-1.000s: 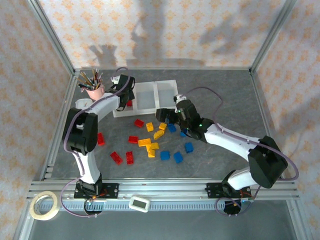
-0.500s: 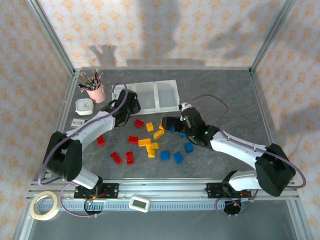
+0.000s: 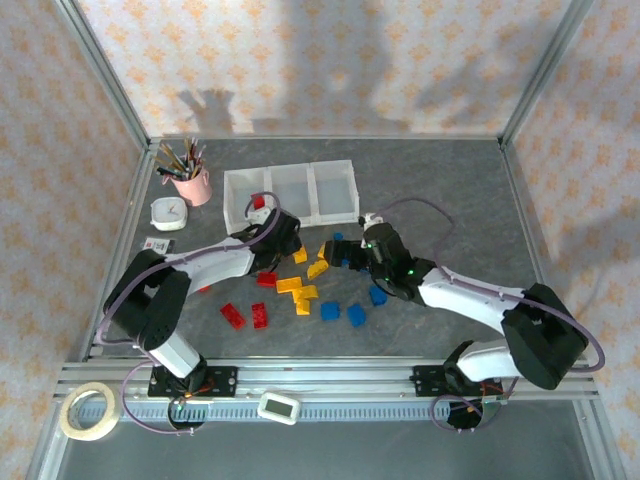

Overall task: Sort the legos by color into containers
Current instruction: Pick up the lego from the center of the table.

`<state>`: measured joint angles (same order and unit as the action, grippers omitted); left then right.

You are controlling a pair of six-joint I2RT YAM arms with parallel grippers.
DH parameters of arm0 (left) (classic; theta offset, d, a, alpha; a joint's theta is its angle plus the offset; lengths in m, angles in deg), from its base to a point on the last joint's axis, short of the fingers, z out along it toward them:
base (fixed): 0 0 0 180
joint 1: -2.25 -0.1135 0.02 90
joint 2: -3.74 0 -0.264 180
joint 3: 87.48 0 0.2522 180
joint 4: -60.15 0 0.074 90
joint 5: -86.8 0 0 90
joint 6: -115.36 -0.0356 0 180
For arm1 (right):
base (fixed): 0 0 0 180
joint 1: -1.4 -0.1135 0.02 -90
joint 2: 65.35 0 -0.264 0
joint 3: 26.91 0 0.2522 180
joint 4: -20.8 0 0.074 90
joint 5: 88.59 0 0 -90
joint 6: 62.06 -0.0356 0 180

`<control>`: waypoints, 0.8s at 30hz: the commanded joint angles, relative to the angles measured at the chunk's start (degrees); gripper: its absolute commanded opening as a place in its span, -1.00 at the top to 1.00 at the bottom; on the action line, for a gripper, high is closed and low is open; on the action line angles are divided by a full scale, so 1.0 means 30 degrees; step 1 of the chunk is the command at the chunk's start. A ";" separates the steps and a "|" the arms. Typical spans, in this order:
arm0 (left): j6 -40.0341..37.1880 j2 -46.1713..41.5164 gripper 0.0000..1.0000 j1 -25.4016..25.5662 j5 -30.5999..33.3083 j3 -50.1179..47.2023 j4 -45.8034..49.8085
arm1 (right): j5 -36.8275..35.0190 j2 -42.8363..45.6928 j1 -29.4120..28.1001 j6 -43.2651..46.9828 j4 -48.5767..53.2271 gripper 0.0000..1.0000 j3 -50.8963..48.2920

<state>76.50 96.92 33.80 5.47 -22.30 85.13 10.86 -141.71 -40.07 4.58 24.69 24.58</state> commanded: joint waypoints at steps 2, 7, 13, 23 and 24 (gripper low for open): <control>0.1702 0.0640 -0.51 0.0202 0.1752 0.0403 -0.0404 | -0.0085 -0.0299 -0.0062 0.0066 -0.0748 -1.00 -0.0127; 0.2301 0.1192 -0.51 0.0206 0.2576 0.0467 -0.0473 | -0.0073 -0.0413 -0.0062 0.0134 -0.0796 -1.00 -0.0215; 0.2435 0.2073 -0.55 0.0206 0.2900 0.0988 -0.0511 | -0.0076 -0.0527 -0.0062 0.0250 -0.0783 -1.00 -0.0124; 0.2394 0.3281 -0.51 0.0063 0.2921 0.1322 -0.0493 | 0.0042 -0.0829 -0.0062 0.0216 -0.0666 -1.00 0.0078; 0.2354 0.3231 -0.47 0.0037 0.2918 0.1212 -0.0518 | 0.0043 -0.0830 -0.0063 0.0195 -0.0688 -1.00 0.0052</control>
<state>82.95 105.91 34.04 11.91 -19.11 83.21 10.88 -144.02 -40.07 4.60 23.75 24.58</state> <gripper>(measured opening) 0.742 0.998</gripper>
